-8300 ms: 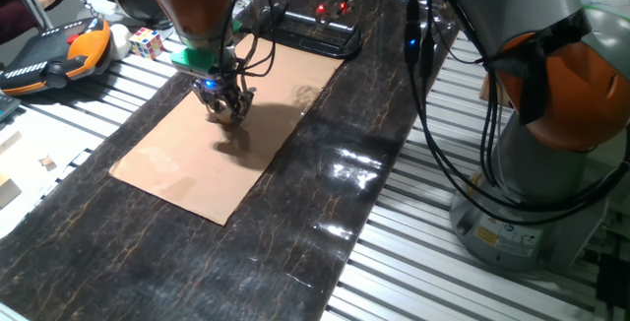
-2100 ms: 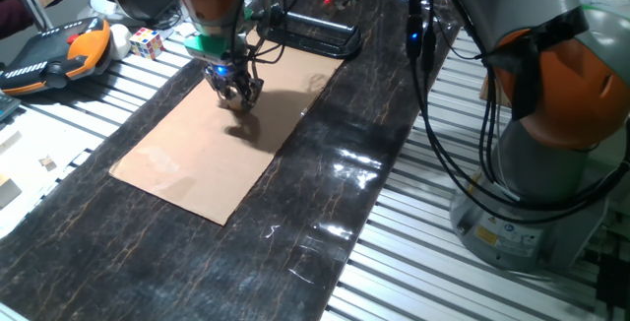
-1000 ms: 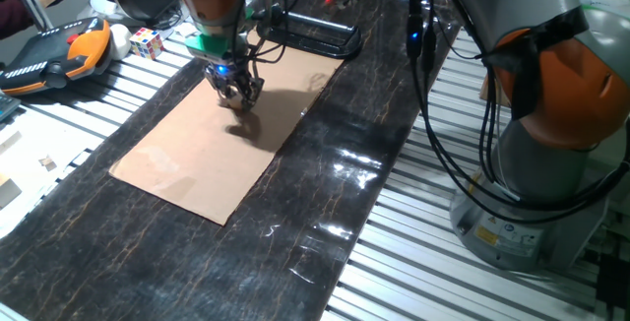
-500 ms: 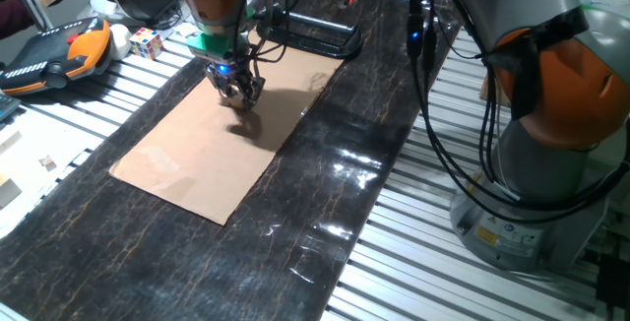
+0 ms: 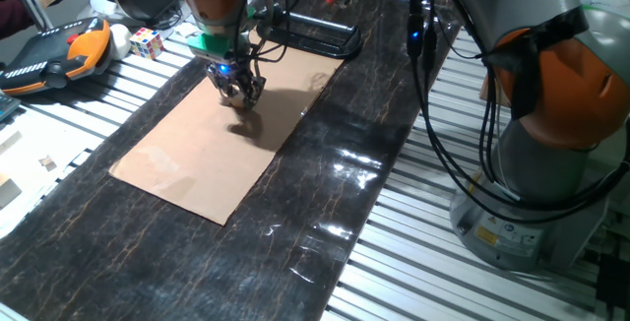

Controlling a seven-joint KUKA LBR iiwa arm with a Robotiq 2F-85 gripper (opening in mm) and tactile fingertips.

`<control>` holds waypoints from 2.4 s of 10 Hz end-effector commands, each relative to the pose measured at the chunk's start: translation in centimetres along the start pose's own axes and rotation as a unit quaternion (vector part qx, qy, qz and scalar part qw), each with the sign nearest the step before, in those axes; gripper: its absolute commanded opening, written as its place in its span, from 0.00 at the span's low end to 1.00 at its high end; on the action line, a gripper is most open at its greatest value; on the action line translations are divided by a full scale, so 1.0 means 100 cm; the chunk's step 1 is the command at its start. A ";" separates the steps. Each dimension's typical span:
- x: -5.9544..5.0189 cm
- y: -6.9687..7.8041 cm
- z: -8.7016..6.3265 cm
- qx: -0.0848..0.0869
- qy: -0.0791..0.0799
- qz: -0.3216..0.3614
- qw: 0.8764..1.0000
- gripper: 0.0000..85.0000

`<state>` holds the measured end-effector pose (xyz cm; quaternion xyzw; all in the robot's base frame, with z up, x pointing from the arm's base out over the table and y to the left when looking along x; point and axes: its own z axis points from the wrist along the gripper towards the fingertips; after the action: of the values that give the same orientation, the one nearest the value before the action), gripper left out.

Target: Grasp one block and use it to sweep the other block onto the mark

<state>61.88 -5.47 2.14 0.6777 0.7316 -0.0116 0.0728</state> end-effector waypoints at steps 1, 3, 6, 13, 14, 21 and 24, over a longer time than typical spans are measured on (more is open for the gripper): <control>0.000 -0.001 0.001 0.001 0.000 0.001 1.000 0.01; -0.001 -0.001 0.002 -0.001 -0.001 0.002 1.000 0.01; -0.003 -0.003 0.003 -0.001 -0.001 0.002 1.000 0.01; -0.005 -0.003 0.002 -0.002 0.001 0.003 1.000 0.01; -0.003 0.000 -0.004 0.000 0.003 0.005 1.000 0.01; 0.003 0.005 -0.003 0.000 0.001 -0.005 1.000 0.01; 0.001 0.003 -0.001 -0.001 -0.004 -0.004 1.000 0.01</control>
<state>62.22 -5.19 2.27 0.6736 0.7351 -0.0134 0.0757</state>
